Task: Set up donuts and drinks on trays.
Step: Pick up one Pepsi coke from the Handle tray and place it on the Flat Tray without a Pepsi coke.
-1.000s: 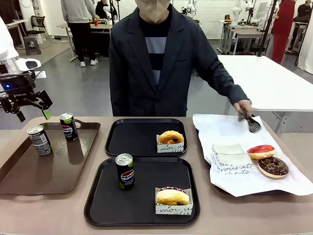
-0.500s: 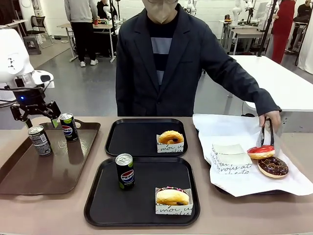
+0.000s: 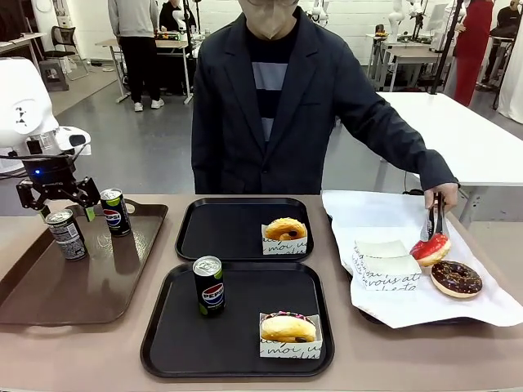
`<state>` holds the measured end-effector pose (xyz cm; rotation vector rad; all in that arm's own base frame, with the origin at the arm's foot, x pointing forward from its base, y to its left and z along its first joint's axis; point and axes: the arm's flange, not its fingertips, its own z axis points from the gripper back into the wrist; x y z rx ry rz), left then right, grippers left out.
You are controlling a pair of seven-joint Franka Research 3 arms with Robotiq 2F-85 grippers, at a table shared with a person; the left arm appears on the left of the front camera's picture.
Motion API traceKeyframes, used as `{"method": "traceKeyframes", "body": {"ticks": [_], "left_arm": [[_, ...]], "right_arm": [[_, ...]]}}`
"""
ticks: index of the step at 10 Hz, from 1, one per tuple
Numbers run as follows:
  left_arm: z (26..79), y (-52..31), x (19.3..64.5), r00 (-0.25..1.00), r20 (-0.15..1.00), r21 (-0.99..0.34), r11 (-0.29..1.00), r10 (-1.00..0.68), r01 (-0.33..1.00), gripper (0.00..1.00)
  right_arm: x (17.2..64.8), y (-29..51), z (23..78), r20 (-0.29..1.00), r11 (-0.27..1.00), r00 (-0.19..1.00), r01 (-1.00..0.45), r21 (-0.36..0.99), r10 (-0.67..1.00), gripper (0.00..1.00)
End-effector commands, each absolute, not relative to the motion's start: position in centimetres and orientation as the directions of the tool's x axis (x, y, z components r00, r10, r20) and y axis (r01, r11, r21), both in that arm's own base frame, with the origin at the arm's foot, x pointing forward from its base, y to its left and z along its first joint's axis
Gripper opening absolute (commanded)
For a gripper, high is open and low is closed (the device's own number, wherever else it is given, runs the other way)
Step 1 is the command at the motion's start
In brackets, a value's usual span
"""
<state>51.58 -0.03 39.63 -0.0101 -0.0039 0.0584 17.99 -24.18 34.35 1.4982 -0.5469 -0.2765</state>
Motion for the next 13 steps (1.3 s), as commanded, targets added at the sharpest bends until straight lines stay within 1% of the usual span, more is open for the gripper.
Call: {"method": "traceKeyframes", "body": {"ticks": [1,5,9,10,13], "left_arm": [[39.3,-0.2,50.7,0.998,-0.010,0.009,0.998,0.056,-0.056,1.00],[38.6,0.3,49.9,0.999,-0.009,-0.008,0.999,0.047,-0.047,1.00],[37.9,1.0,50.1,0.999,-0.017,-0.037,0.998,0.041,-0.042,1.00],[38.0,1.1,50.2,0.999,-0.010,-0.041,0.998,0.042,-0.043,0.88],[38.0,1.2,50.1,1.000,-0.006,-0.049,0.999,0.020,-0.021,0.06]], "right_arm": [[18.3,-24.0,34.3,0.190,0.064,0.838,-0.184,0.981,-0.512,1.00],[18.3,-24.0,34.3,0.190,0.064,0.838,-0.184,0.981,-0.512,1.00],[18.3,-24.0,34.3,0.190,0.064,0.838,-0.184,0.981,-0.512,1.00],[18.3,-24.0,34.3,0.190,0.064,0.838,-0.184,0.981,-0.512,1.00],[18.3,-24.0,34.3,0.190,0.064,0.838,-0.184,0.981,-0.512,1.00]]}}
